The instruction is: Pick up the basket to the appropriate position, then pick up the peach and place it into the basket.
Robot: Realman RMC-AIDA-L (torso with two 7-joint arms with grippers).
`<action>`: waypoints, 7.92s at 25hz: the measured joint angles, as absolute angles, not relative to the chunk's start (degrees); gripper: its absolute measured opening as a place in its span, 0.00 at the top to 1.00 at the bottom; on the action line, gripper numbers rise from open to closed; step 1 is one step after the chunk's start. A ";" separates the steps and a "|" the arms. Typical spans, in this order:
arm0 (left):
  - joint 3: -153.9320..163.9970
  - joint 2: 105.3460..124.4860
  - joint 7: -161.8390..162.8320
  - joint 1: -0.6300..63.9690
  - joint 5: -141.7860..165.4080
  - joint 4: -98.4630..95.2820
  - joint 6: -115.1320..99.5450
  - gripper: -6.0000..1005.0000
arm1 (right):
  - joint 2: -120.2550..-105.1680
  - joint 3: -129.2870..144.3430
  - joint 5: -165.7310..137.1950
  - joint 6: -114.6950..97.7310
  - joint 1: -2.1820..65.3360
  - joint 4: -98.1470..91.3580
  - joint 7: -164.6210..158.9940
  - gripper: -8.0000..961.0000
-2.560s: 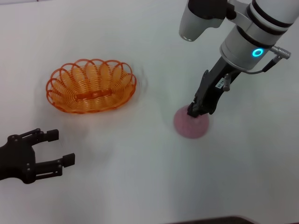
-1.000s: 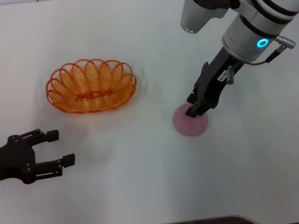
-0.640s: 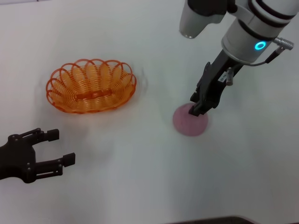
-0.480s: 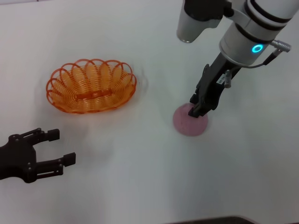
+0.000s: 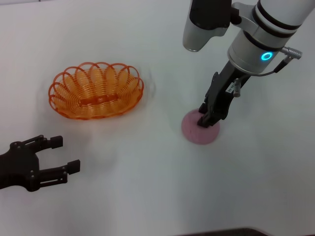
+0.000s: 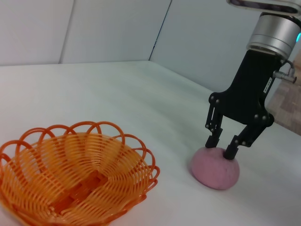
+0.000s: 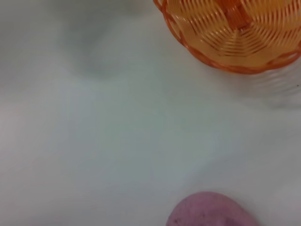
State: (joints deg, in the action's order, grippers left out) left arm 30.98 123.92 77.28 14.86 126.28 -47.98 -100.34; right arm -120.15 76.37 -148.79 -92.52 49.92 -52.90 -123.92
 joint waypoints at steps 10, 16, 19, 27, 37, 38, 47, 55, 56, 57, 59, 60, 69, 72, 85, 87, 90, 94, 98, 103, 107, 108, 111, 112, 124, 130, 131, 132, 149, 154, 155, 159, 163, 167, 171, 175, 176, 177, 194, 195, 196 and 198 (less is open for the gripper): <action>31.31 123.92 77.25 14.99 126.30 -47.99 -100.19 0.14 | -120.18 77.17 -148.67 -91.04 50.41 -50.06 -123.92 0.68; 31.39 123.92 77.25 15.19 126.30 -47.99 -100.19 0.14 | -120.23 77.42 -148.49 -90.55 50.40 -49.81 -123.92 0.71; 31.39 123.92 77.25 15.21 126.30 -47.99 -100.08 0.14 | -120.24 77.91 -148.49 -90.36 50.39 -49.43 -123.92 0.72; 31.37 123.92 77.25 15.33 126.30 -47.91 -99.93 0.14 | -120.32 78.75 -148.40 -90.22 50.36 -49.27 -123.92 0.75; 31.38 123.92 77.25 15.31 126.30 -47.66 -99.93 0.14 | -120.32 78.85 -148.41 -90.16 50.41 -49.46 -123.92 0.94; 31.38 123.92 77.25 15.31 126.30 -47.57 -99.92 0.14 | -120.32 78.86 -148.41 -90.16 50.42 -49.49 -123.92 0.95; 31.38 123.83 77.33 15.38 126.30 -47.46 -99.93 0.14 | -120.26 78.85 -148.40 -91.09 50.53 -51.41 -124.40 0.96; 31.20 123.81 77.58 15.49 126.30 -47.80 -100.57 0.14 | -120.20 78.35 -148.29 -96.12 50.25 -59.75 -125.32 0.95; 31.16 123.79 77.60 15.53 126.30 -47.83 -100.64 0.14 | -120.18 78.26 -148.29 -96.96 50.40 -60.78 -125.50 0.95; 31.14 123.77 77.65 15.58 126.30 -47.86 -100.72 0.14 | -120.17 78.21 -148.31 -97.56 50.56 -61.68 -125.66 0.95; 31.11 123.75 77.73 15.64 126.30 -47.89 -100.78 0.14 | -120.18 78.14 -148.56 -99.17 51.03 -63.57 -126.02 0.95; 31.11 123.73 77.75 15.64 126.30 -47.93 -100.80 0.14 | -120.20 78.13 -148.64 -99.74 51.30 -64.32 -126.16 0.95; 30.93 123.66 77.78 16.01 126.23 -48.71 -101.40 0.14 | -120.56 77.24 -150.78 -103.04 53.92 -67.77 -126.66 0.96; 30.93 123.66 77.78 16.27 126.12 -48.78 -101.47 0.14 | -120.61 77.14 -149.63 -101.51 53.76 -68.16 -126.28 0.96; 30.94 123.47 77.79 17.06 125.86 -48.78 -100.92 0.14 | -120.01 76.78 -131.48 -86.56 48.67 -69.15 -119.40 0.96; 30.94 123.47 77.79 17.05 125.84 -48.77 -100.87 0.14 | -119.96 76.11 -126.81 -84.04 47.08 -69.91 -116.76 0.96; 30.94 123.48 77.79 17.05 125.82 -48.73 -100.84 0.14 | -119.95 75.34 -119.10 -80.47 44.61 -70.26 -112.11 0.96; 30.87 123.49 77.79 17.05 125.82 -48.56 -100.81 0.14 | -119.96 75.15 -108.24 -77.00 41.58 -68.41 -104.02 0.95; 30.85 123.49 77.80 17.05 125.85 -48.58 -100.74 0.14 | -120.05 75.16 -96.58 -74.07 40.65 -61.47 -94.64 0.95; 30.85 123.49 77.85 17.05 125.86 -48.44 -100.71 0.14 | -120.34 75.87 -77.85 -71.82 41.37 -44.71 -76.87 0.96; 30.84 123.50 77.87 17.05 125.85 -48.33 -100.69 0.14 | -120.71 80.45 -62.98 -72.18 42.24 -32.65 -61.36 0.96; 30.85 123.54 77.87 17.05 125.84 -48.29 -100.67 0.14 | -120.78 81.82 -60.11 -72.19 42.34 -30.84 -58.64 0.96; 30.85 123.59 77.87 17.05 125.83 -48.22 -100.64 0.14 | -121.04 87.75 -51.03 -72.27 42.36 -26.08 -49.49 0.96; 30.85 123.61 77.87 17.05 125.82 -48.20 -100.64 0.14 | -121.13 89.79 -48.46 -72.27 42.38 -24.74 -46.95 0.96; 31.04 123.75 77.68 17.06 126.01 -47.42 -100.23 0.14 | -121.53 101.55 -39.52 -60.30 44.83 -19.54 -49.75 0.95; 31.32 123.77 77.70 17.14 126.11 -47.27 -99.90 0.14 | -121.32 103.87 -43.34 -52.77 47.50 -19.47 -58.48 0.95; 31.33 123.79 77.72 17.14 126.14 -47.28 -99.90 0.14 | -121.27 104.01 -45.18 -51.31 48.16 -19.47 -60.46 0.95; 31.36 123.81 77.73 17.14 126.17 -47.28 -99.90 0.14 | -121.22 104.08 -46.85 -50.10 48.81 -19.45 -62.47 0.95; 31.38 123.75 77.79 17.30 126.21 -47.20 -100.31 0.14 | -120.76 103.86 -58.69 -48.36 50.79 -19.96 -74.87 0.95; 31.37 123.75 77.79 17.21 126.22 -47.20 -100.46 0.14 | -120.92 103.73 -58.33 -48.32 50.31 -20.90 -75.42 0.95; 31.38 123.75 77.79 17.17 126.22 -47.20 -100.49 0.14 | -120.92 103.69 -58.22 -48.29 50.20 -21.09 -75.52 0.95; 31.37 123.75 77.78 16.99 126.25 -47.20 -100.55 0.14 | -120.94 103.52 -57.37 -48.20 50.06 -21.26 -75.67 0.78; 31.38 123.75 77.79 16.75 126.28 -47.20 -100.55 0.14 | -120.94 103.52 -56.94 -48.28 49.85 -21.27 -75.67 0.62; 31.37 123.75 77.78 16.66 126.30 -47.20 -100.57 0.14 | -120.91 103.52 -56.87 -48.97 49.64 -21.49 -76.31 0.43; 31.37 123.75 77.79 16.63 126.31 -47.20 -100.67 0.14 | -119.92 103.36 -59.58 -51.17 48.17 -26.13 -80.41 0.26; 31.37 123.75 77.71 16.61 126.30 -47.22 -100.73 0.14 | -118.48 100.51 -69.69 -52.17 44.57 -36.29 -88.03 0.18; 31.37 123.75 77.70 16.62 126.31 -47.24 -100.75 0.14 | -118.24 99.04 -73.05 -52.82 43.58 -38.99 -90.56 0.16; 31.37 123.74 77.70 16.62 126.30 -47.26 -100.77 0.14 | -118.05 97.71 -76.20 -53.62 42.91 -41.21 -92.76 0.14; 30.95 123.62 77.75 16.78 126.25 -47.45 -101.33 0.14 | -117.91 57.70 -110.69 -90.54 38.88 -58.62 -105.31 0.03; 30.94 123.63 77.75 16.79 126.14 -47.43 -101.32 0.14 | -118.36 56.07 -109.92 -91.30 37.32 -59.41 -103.31 0.03; 30.94 123.63 77.75 16.79 126.04 -47.39 -101.30 0.14 | -118.80 54.85 -109.25 -92.09 35.78 -60.06 -101.52 0.03; 30.81 123.64 77.76 16.80 125.89 -47.31 -101.29 0.14 | -119.30 53.87 -107.34 -92.76 32.77 -60.61 -97.83 0.03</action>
